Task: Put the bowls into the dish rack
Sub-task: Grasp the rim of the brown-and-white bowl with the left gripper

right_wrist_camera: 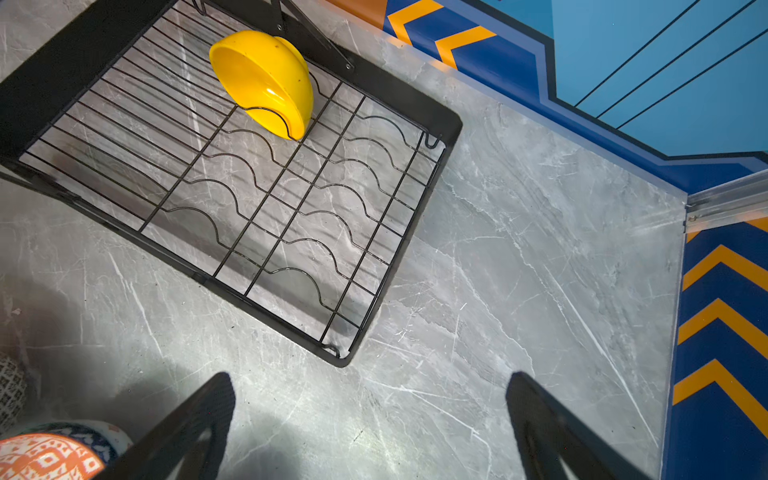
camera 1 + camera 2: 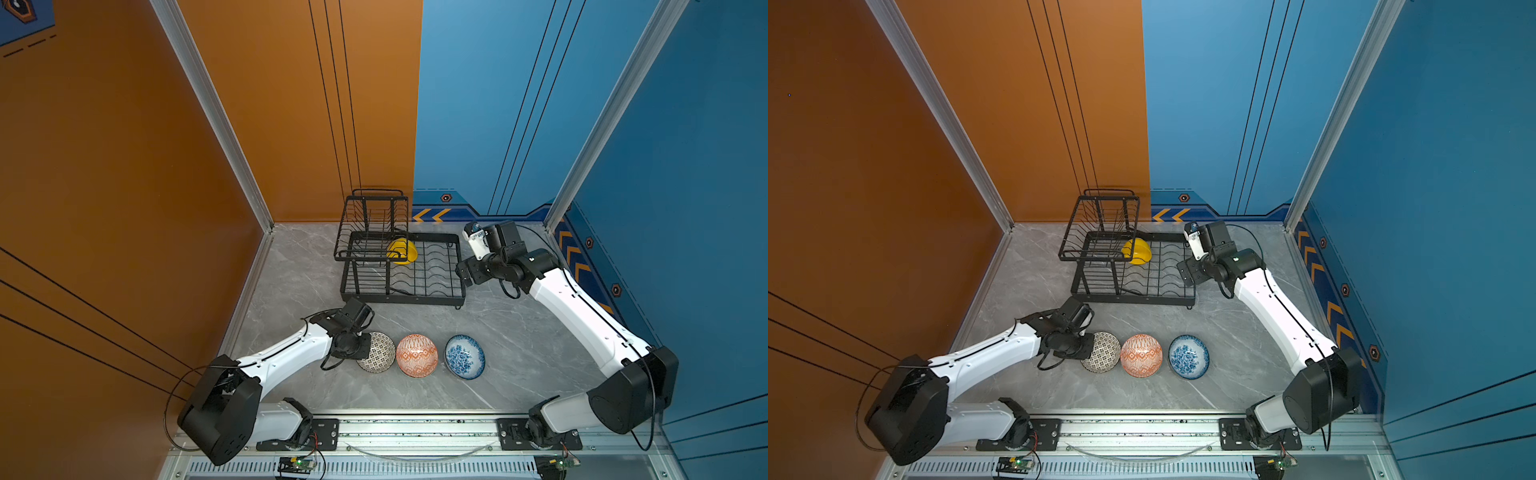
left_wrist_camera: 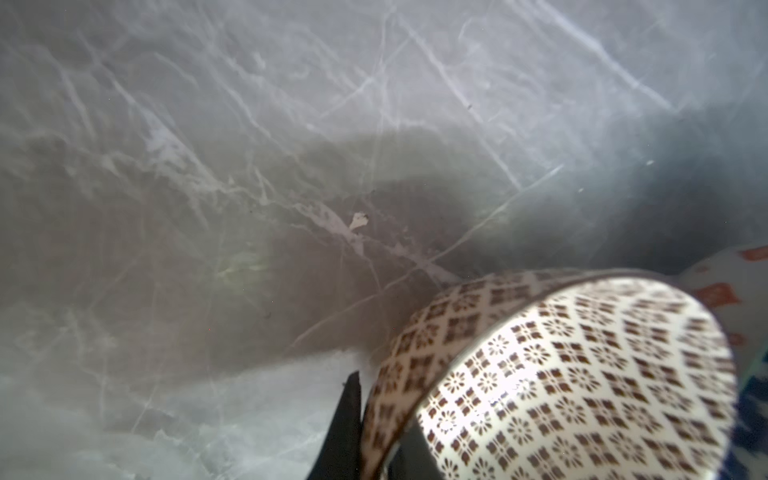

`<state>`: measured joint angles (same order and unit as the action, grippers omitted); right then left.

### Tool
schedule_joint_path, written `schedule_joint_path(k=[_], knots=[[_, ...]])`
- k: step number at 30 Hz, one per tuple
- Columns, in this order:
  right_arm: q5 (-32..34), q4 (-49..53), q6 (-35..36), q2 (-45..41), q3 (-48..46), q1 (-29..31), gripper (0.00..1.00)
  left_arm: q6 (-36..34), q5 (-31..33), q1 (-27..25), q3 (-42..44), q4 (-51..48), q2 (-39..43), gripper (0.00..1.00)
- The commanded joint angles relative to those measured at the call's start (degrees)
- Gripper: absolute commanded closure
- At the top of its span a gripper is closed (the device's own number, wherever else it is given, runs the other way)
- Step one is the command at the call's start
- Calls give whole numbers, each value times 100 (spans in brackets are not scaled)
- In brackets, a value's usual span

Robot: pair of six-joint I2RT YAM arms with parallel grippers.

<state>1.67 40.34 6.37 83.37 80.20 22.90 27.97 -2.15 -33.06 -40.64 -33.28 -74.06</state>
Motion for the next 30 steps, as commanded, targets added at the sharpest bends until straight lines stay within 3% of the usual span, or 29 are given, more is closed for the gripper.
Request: schedule_joint_path(k=[1, 10, 15, 25, 30], knots=[[-108, -53, 5, -22, 13, -22, 0, -74, 193, 99, -99, -140, 39, 97], [-167, -50, -13, -49, 35, -23, 0, -290, 365, 523, -208, -77, -14, 100], [-204, -43, -22, 13, 87, 3, 0, -310, 157, 722, -247, 333, -170, 100], [-194, -26, -22, 83, 118, 22, 0, -232, -113, 720, -274, 778, -458, 81], [-194, -22, -18, 66, 108, 22, 0, -242, -163, 722, -195, 757, -400, 66]])
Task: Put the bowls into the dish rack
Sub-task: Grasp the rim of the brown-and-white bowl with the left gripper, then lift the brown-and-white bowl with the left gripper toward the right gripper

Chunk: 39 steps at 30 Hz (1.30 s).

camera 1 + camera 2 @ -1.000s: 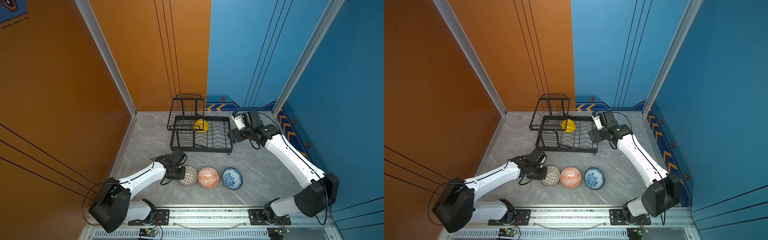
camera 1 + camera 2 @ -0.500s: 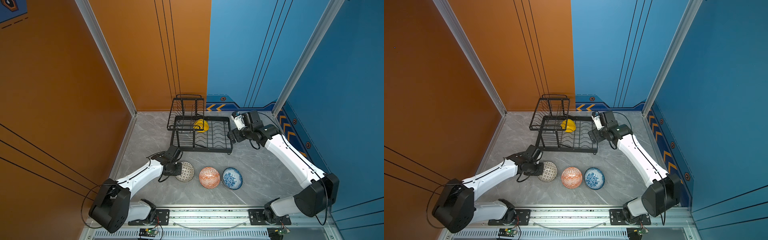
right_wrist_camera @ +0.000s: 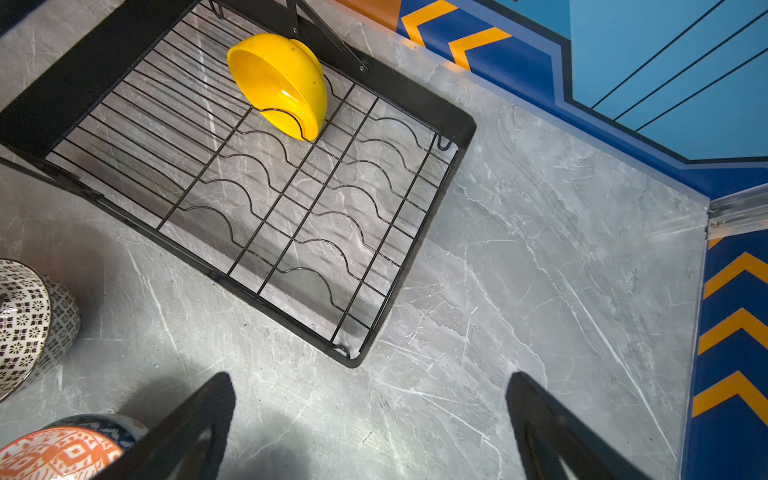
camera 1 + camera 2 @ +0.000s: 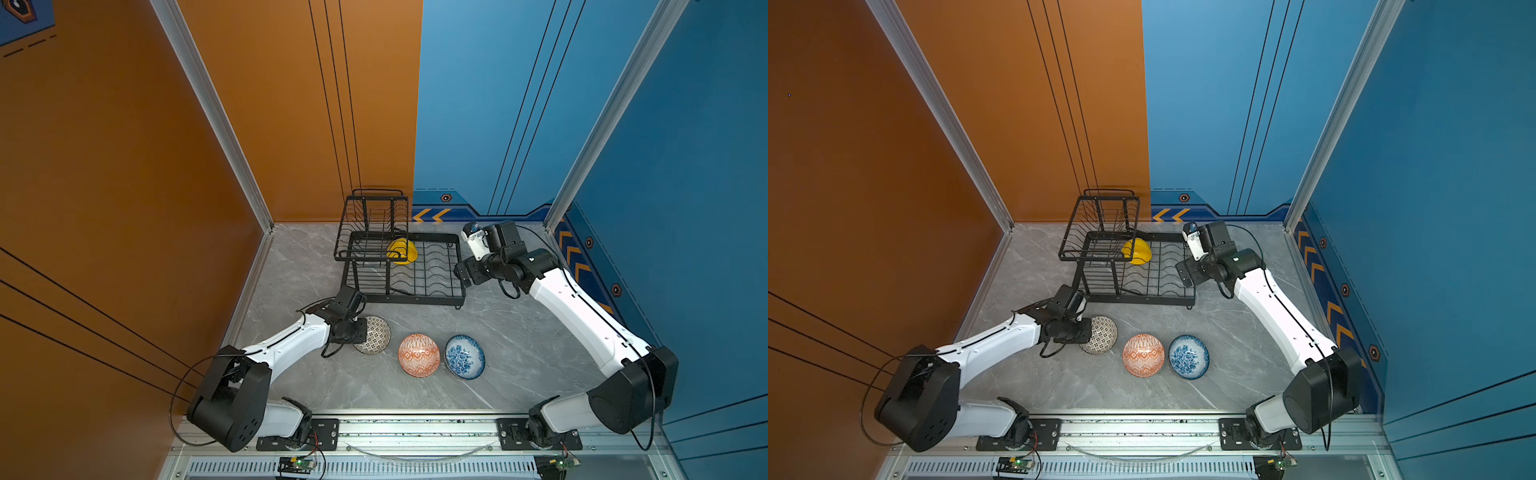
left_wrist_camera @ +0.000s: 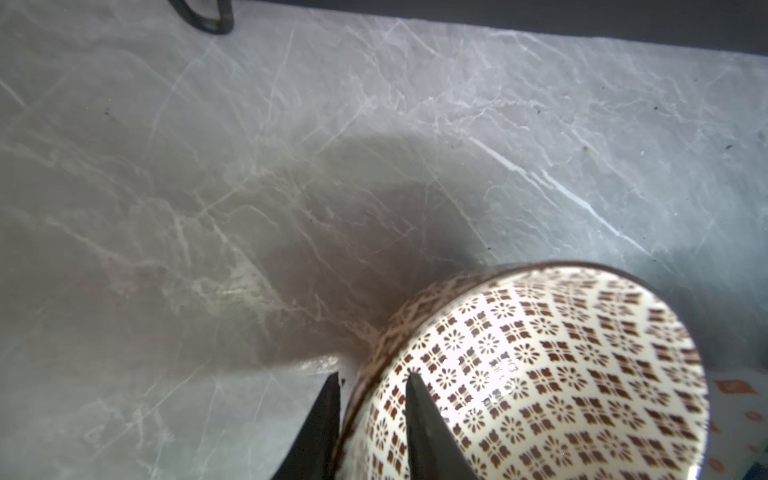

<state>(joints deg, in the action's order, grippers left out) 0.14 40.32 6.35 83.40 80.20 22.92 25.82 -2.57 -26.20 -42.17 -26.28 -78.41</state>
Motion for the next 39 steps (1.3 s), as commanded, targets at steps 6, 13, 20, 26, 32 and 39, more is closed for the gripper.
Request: schedule_joint_path(k=[6, 13, 20, 26, 32, 39], knots=[[-49, -7, -7, 45, 58, 20, 0, -33, -123, 36, 32, -202, 232, 55], [-67, -2, -2, 36, 40, 29, 0, -8, -123, -36, 109, -389, 426, 50], [-93, 17, -18, 63, 71, 55, 0, 21, -87, -131, 125, -369, 249, 71], [-94, 56, -24, 54, 83, 73, 0, -24, -51, -131, 69, -399, 322, 86], [-93, 98, -59, 37, 117, 84, 0, -86, 43, -117, -43, -568, 439, 100], [-241, 127, -152, 4, 152, 124, 0, -187, 248, -146, -346, -889, 814, 100]])
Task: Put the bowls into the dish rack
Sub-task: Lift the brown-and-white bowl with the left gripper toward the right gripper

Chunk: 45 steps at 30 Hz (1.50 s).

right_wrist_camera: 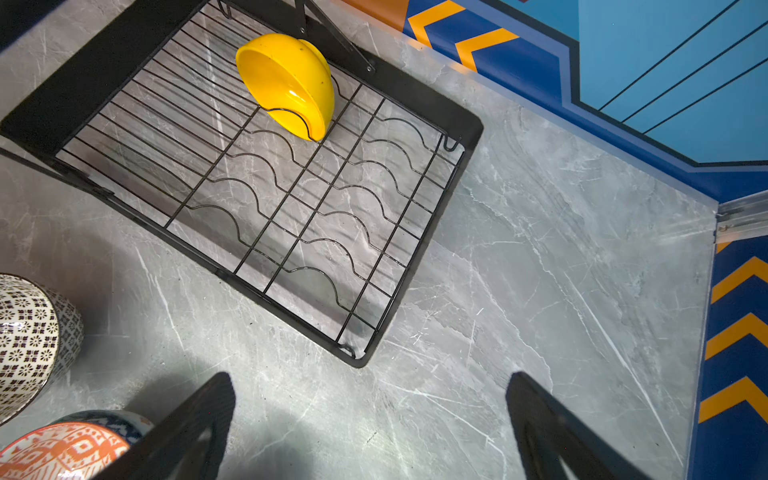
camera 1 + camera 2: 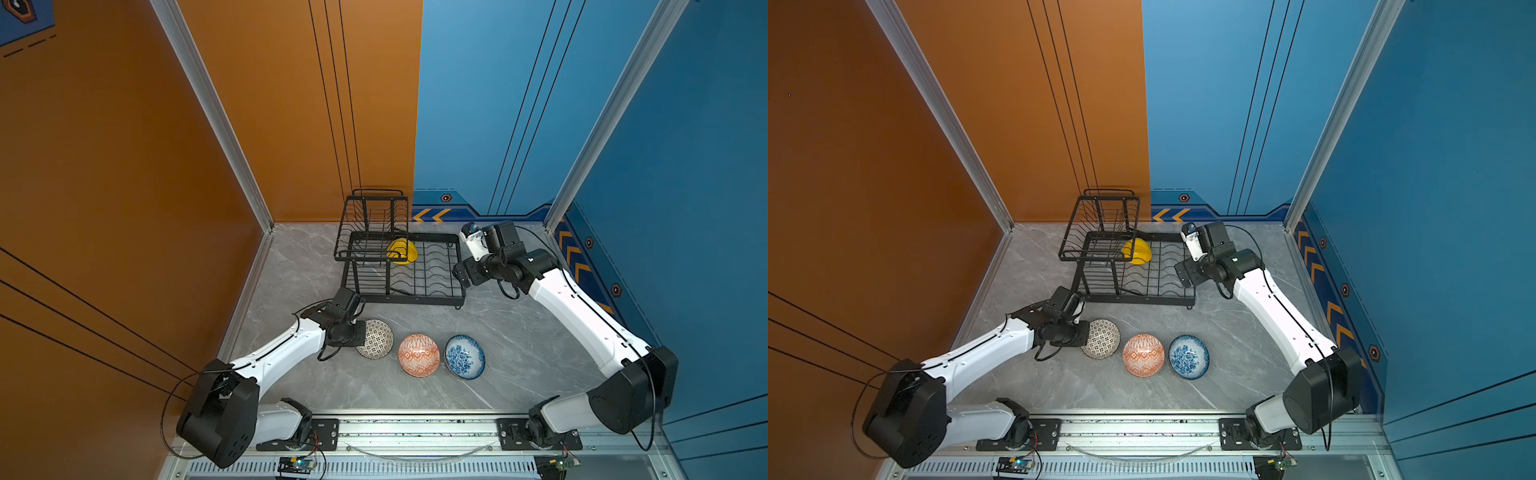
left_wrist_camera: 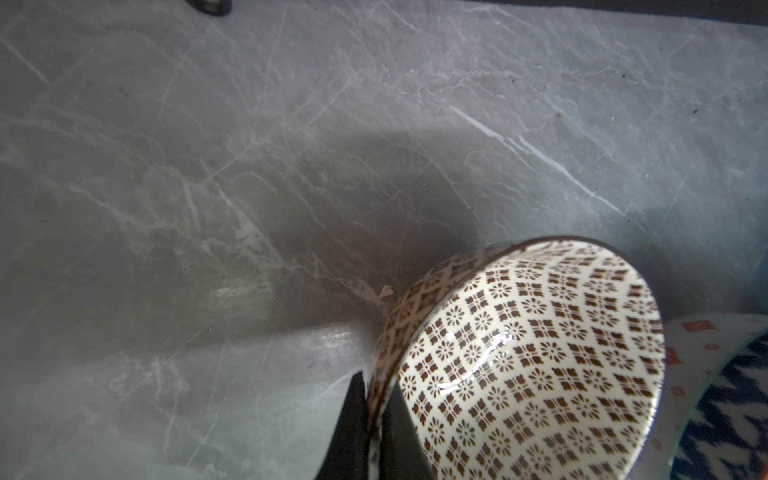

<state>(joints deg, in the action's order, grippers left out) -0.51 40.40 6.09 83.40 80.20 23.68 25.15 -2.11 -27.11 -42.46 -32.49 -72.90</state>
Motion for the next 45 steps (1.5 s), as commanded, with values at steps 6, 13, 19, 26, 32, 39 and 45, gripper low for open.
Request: schedule_joint_path(k=[6, 13, 19, 26, 32, 39, 45], knots=[[-395, 117, -341, -159, 137, 161, 0, -255, 428, -230, -1020, -445, 645, 100], [-951, 107, -752, -454, 287, 442, 0, -508, 790, -659, -2192, -509, 483, 100], [-1510, -157, -1122, -700, 329, 779, 0, -717, 870, -1019, -2886, -399, 148, 100], [-1584, -428, -1466, -698, 265, 1060, 0, -861, 868, -1278, -3349, -193, -213, 100], [-1332, -516, -1710, -369, 222, 1229, 6, -958, 879, -1390, -3617, -92, -443, 100], [-1056, -520, -1885, -105, 197, 1278, 16, -1029, 875, -1410, -3810, 6, -563, 100], [-1074, -560, -2005, 25, 148, 1287, 35, -1038, 846, -1411, -3840, 88, -627, 100]])
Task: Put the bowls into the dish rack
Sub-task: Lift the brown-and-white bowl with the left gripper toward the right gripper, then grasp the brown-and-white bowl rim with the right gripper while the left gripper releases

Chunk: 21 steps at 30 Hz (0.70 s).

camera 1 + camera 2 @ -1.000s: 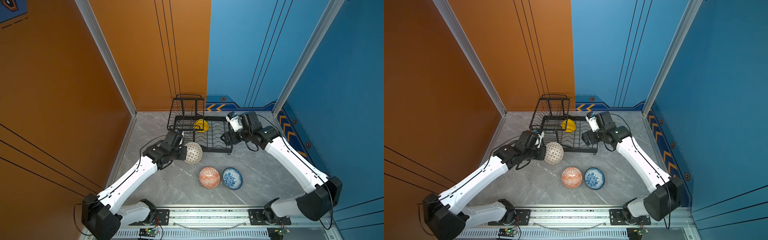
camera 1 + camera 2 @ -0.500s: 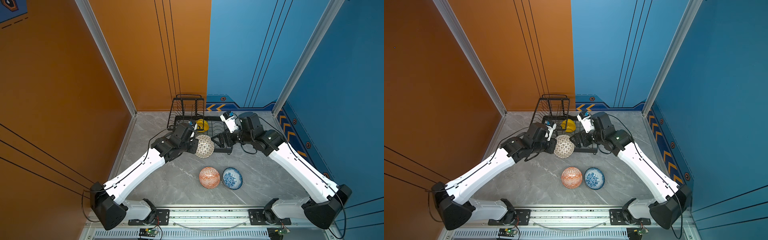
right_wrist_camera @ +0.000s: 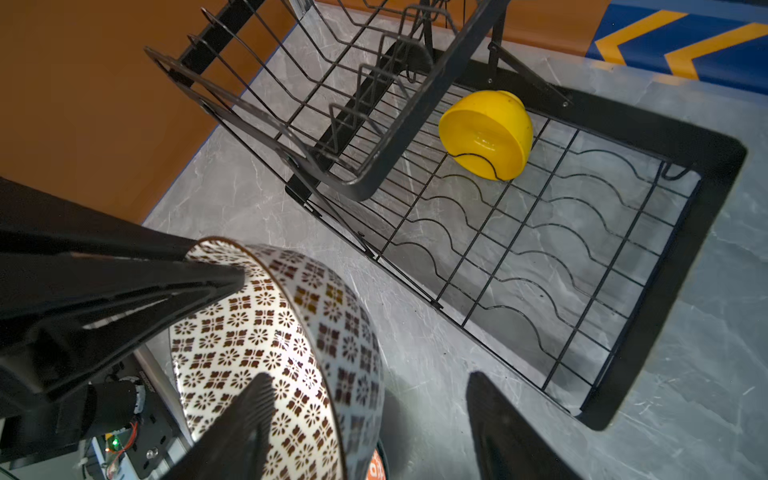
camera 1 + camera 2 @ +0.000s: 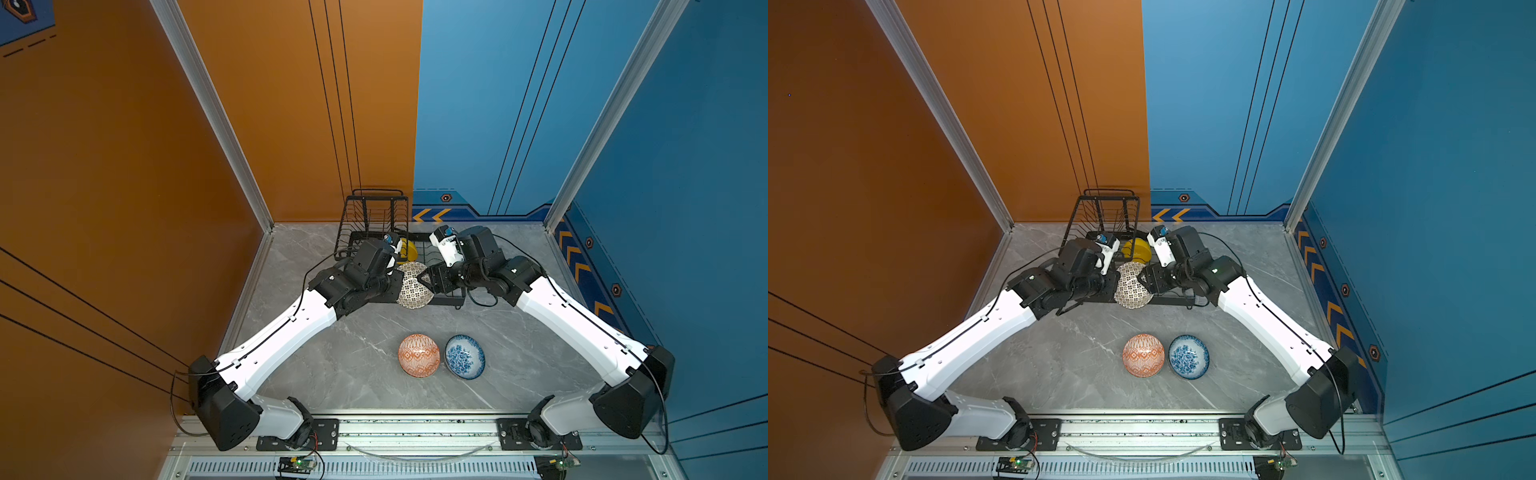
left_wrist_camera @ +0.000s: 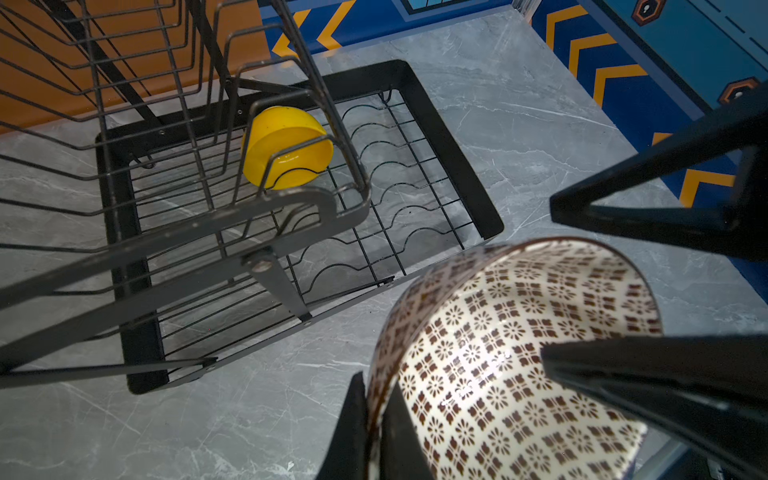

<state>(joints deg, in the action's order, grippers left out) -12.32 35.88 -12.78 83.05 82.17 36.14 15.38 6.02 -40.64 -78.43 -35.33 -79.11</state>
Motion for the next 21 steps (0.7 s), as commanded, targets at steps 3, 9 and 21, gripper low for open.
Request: schedule_joint_path(k=[3, 9, 21], knots=[[112, -142, -171, 103, -81, 30, 43, -61, 31, -65, -238, 414, -23, 100], [68, -186, -243, 208, -104, 38, 53, -52, 7, -64, -225, 509, -66, 100], [133, -238, -226, 274, -127, -12, 72, -78, -94, -64, -207, 552, -91, 100]])
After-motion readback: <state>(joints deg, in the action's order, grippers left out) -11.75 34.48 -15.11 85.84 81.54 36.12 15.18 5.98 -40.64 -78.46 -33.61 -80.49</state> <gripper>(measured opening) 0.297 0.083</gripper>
